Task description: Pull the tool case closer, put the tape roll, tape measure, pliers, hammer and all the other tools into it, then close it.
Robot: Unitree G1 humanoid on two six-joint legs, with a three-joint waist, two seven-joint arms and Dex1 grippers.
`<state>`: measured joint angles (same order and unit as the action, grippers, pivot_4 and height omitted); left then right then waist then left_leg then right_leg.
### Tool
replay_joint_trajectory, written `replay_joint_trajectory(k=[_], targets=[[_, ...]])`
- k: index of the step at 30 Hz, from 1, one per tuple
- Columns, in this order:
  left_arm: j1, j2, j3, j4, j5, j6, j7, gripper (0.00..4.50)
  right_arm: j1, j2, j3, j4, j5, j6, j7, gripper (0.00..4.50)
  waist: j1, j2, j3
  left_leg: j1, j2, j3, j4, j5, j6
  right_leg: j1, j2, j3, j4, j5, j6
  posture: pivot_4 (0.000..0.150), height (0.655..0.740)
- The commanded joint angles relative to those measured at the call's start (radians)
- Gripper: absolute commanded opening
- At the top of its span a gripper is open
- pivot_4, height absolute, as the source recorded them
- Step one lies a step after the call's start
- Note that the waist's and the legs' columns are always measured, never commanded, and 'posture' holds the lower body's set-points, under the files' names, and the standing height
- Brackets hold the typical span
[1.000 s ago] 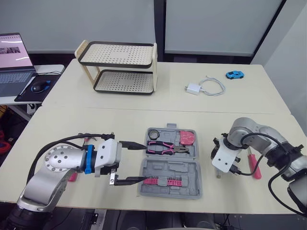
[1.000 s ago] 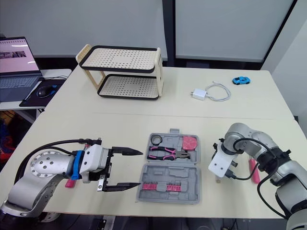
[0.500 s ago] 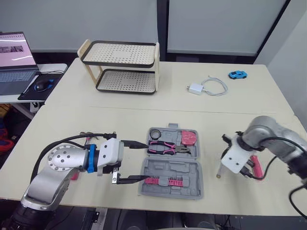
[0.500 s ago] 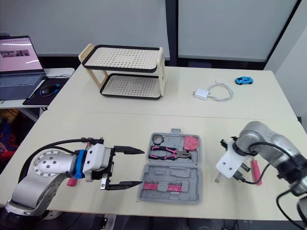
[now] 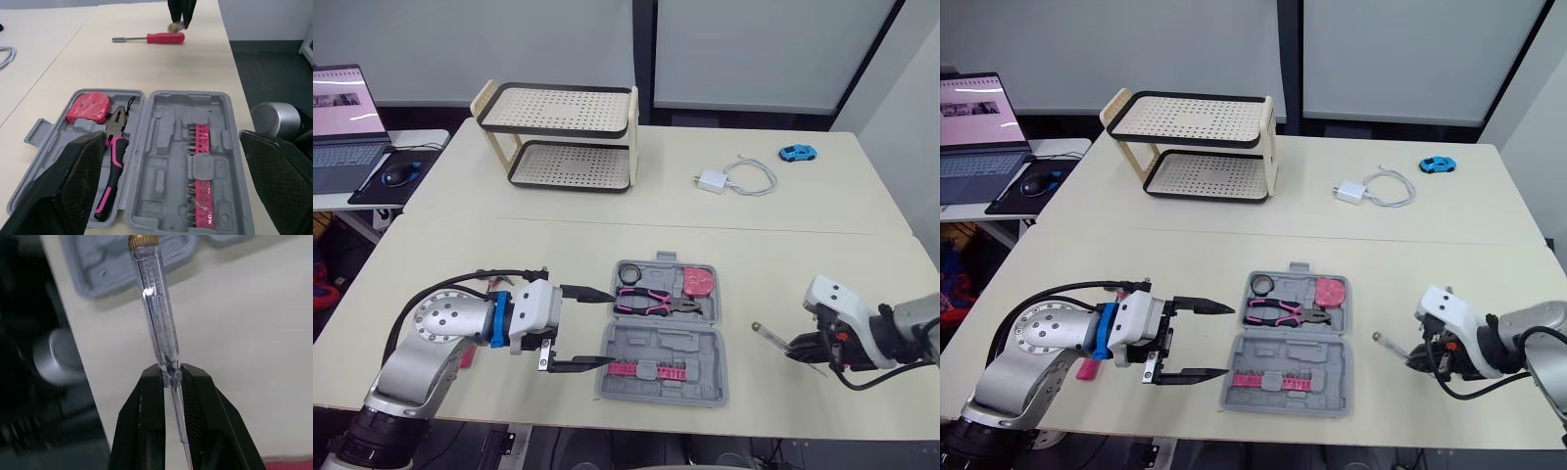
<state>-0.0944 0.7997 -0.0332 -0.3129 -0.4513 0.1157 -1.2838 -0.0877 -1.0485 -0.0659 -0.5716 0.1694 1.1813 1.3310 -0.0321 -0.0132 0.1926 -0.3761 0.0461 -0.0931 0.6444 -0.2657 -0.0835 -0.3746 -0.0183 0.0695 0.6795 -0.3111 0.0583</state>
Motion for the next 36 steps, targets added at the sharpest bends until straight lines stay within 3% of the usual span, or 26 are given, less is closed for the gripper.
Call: replay_joint_trajectory(k=[1, 7, 11, 17, 26, 28, 36], targets=[[-0.007, -0.007, -0.002, -0.023, -0.012, -0.024, -0.013, 4.5, 0.017, 0.173, -0.123, -0.097, 0.023, 0.362, -0.186, 0.25, 0.0, -0.001, 0.0, -0.001, 0.0, 0.0, 0.0, 0.0, 0.0, -0.001, 0.0, 0.0, 0.0, 0.0, 0.0, 0.15, 0.735], [-0.013, -0.02, -0.022, -0.03, 0.0, -0.026, -0.011, 4.5, 0.006, 0.54, -0.232, -0.054, -0.061, 0.433, -0.566, 0.25, 0.0, -0.001, 0.0, -0.007, -0.001, -0.001, -0.001, 0.0, 0.0, -0.007, 0.0, 0.0, 0.0, 0.001, 0.001, 0.15, 0.735], [-0.024, -0.023, -0.032, -0.033, 0.0, -0.022, -0.011, 4.5, -0.043, 0.655, -0.241, -0.019, -0.084, 0.433, -0.723, 0.25, -0.001, -0.001, -0.001, -0.008, -0.001, 0.001, 0.0, 0.0, 0.0, -0.009, 0.0, 0.002, 0.001, 0.001, 0.001, 0.15, 0.735], [-0.039, -0.027, -0.046, -0.037, 0.0, -0.016, -0.004, 4.5, -0.112, 0.722, -0.235, 0.037, -0.099, 0.433, -0.849, 0.25, -0.002, -0.001, -0.001, -0.008, -0.001, 0.001, -0.001, 0.0, 0.0, -0.01, 0.0, 0.002, 0.001, 0.001, 0.001, 0.15, 0.735], [-0.064, -0.035, -0.07, -0.057, 0.004, 0.012, 0.023, 4.5, -0.063, 0.764, -0.197, 0.097, -0.108, 0.323, -0.917, 0.25, -0.003, -0.001, -0.002, -0.008, -0.001, 0.001, -0.001, 0.0, 0.0, -0.009, 0.0, 0.002, 0.002, 0.001, 0.001, 0.15, 0.735], [-0.072, -0.035, -0.072, -0.061, 0.002, 0.021, 0.027, 4.5, -0.055, 0.768, -0.195, 0.092, -0.1, 0.31, -0.925, 0.96, -0.003, -0.001, -0.002, -0.008, -0.001, 0.001, -0.001, 0.0, 0.0, -0.009, 0.0, 0.002, 0.002, 0.001, 0.001, 0.15, 0.735], [-0.089, -0.039, -0.053, -0.069, -0.037, 0.055, 0.04, 4.5, 0.035, 0.693, -0.195, -0.052, -0.015, 0.263, -0.871, 2.7, 0.0, -0.001, -0.003, -0.008, -0.001, 0.001, -0.001, 0.0, 0.0, -0.009, 0.0, 0.001, 0.002, 0.001, 0.001, 0.15, 0.735]])
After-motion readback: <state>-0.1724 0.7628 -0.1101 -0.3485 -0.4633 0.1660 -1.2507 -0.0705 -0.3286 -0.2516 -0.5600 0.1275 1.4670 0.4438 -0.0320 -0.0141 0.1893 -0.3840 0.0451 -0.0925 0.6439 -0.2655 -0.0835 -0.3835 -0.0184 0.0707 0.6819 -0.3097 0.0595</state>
